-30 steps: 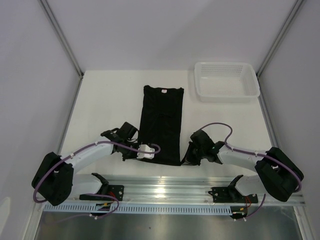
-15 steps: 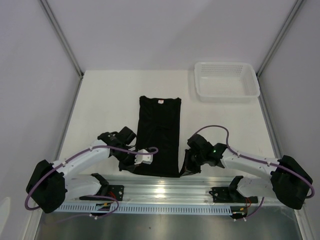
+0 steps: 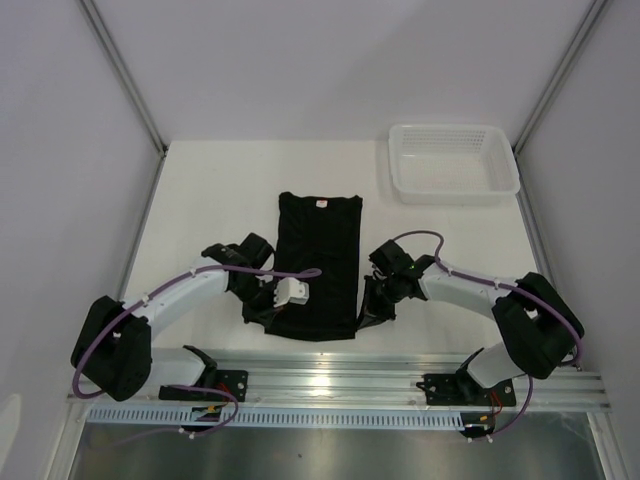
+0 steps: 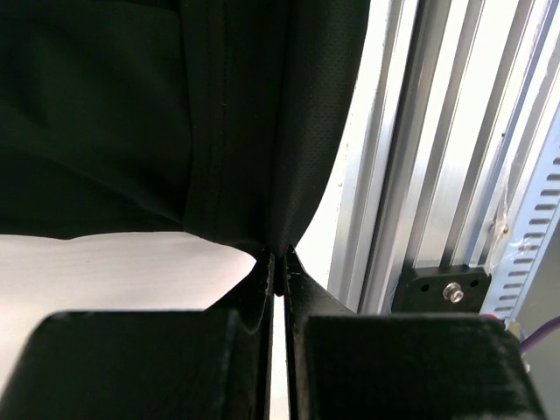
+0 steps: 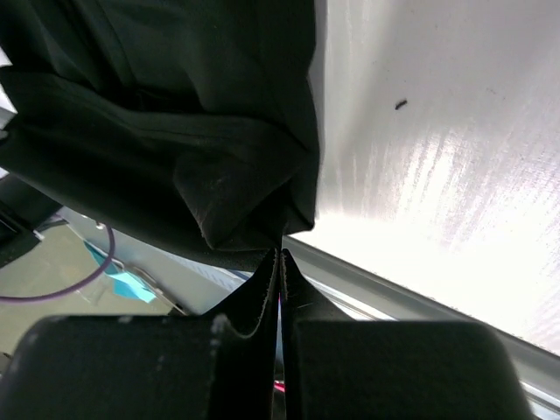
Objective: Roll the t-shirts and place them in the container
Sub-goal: Roll the tshirt
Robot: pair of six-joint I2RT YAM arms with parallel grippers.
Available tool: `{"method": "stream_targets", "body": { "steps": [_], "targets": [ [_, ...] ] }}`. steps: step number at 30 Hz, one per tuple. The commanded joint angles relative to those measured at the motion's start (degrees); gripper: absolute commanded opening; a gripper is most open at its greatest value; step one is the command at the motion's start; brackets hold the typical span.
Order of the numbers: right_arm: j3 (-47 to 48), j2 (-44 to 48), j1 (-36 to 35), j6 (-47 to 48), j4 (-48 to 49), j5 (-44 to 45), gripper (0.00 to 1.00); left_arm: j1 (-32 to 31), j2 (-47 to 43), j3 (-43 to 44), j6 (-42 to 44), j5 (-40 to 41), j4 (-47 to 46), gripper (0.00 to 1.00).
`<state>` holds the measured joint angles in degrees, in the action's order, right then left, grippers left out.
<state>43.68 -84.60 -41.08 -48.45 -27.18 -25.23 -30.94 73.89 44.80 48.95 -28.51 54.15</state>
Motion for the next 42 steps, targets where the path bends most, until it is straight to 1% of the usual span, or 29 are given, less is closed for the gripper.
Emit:
{"method": "stream_targets", "body": {
  "steps": [1,7,9,11,16,19,23,24,27,28,29,30,31,33,34,35,37,38,39,41,42],
  "targets": [
    [1.41,-0.83,0.21,3.18,-2.88,-2.28,0.0,0.27,0.73,1.35,3.61,-0.14,0.52,0.01],
    [-1.05,3.82,-0.4,1.51,-4.37,-2.54,0.0,0.35,-0.06,0.91,4.75,-0.67,2.44,0.01],
    [-0.71,4.53,-1.8,1.16,-5.77,-0.8,0.0,0.26,-0.41,-0.14,5.63,-0.49,3.15,0.01],
    [-0.96,4.62,-4.88,0.11,-6.48,-0.52,0.0,0.09,-0.94,-1.37,7.65,-0.75,3.77,0.01],
    [-4.82,5.23,-11.55,-5.69,-3.5,-0.34,0.0,-2.01,-1.9,-2.78,10.03,-1.46,5.0,0.01],
    [-6.23,5.84,-13.67,-8.32,-2.79,1.06,0.0,-3.42,-2.43,-4.1,10.55,-0.94,4.83,0.01],
    [-7.56,7.78,-14.03,-10.62,0.54,3.43,0.0,-3.87,-3.05,-5.77,9.51,-0.84,2.72,0.01],
    [-7.04,7.95,-14.03,-10.62,0.81,4.31,0.02,-3.87,-3.05,-5.86,9.06,-1.02,2.28,0.01],
    [-4.05,8.48,-14.46,-7.29,1.08,7.03,0.19,-3.78,-2.87,-5.42,7.92,-0.84,1.31,0.01],
    [-3.52,9.18,-15.08,-4.23,0.9,9.65,0.21,-3.69,-2.87,-4.81,7.74,-0.84,1.22,0.01],
    [-2.82,11.62,-17.17,-2.46,1.25,11.77,0.23,-3.69,-2.87,-4.72,7.31,-1.19,1.31,0.01],
    [-2.81,13.21,-18.58,-0.7,1.77,14.22,0.29,-3.69,-2.87,-4.37,7.13,-1.54,1.4,0.01],
    [-2.99,14.71,-19.99,4.1,2.82,19.99,0.31,-3.26,-2.78,-3.84,6.95,-1.89,1.57,0.01],
    [-4.73,19.35,-24.46,8.96,6.6,25.91,0.36,-2.64,-2.0,-2.97,6.6,-3.56,1.92,0.01],
    [-5.62,20.6,-25.27,11.33,8.18,28.81,0.37,-1.77,-1.56,-2.52,6.6,-4.0,2.01,0.01],
    [-6.67,21.83,-26.06,16.58,11.68,31.62,0.38,-1.23,-1.12,-2.17,6.51,-4.18,2.1,0.01],
    [-9.66,24.29,-28.08,21.7,15.12,33.84,0.4,-0.44,0.28,-1.29,6.51,-4.18,1.75,0.01],
    [-10.62,24.74,-29.05,27.3,18.44,36.54,0.4,-0.44,0.64,-1.03,7.03,-4.18,1.75,0.01],
    [-11.77,24.74,-31.75,30.57,20.13,37.96,0.4,-0.35,0.99,-0.85,7.12,-4.27,1.75,0.01],
    [-12.48,23.61,-34.84,37.08,23.81,42.17,0.41,-0.35,1.52,-0.85,7.21,-4.27,1.66,0.01],
    [-12.74,22.91,-36.25,42.42,24.71,43.33,0.41,-0.35,1.7,-0.85,7.21,-4.27,1.66,0.01]
  ]
}}
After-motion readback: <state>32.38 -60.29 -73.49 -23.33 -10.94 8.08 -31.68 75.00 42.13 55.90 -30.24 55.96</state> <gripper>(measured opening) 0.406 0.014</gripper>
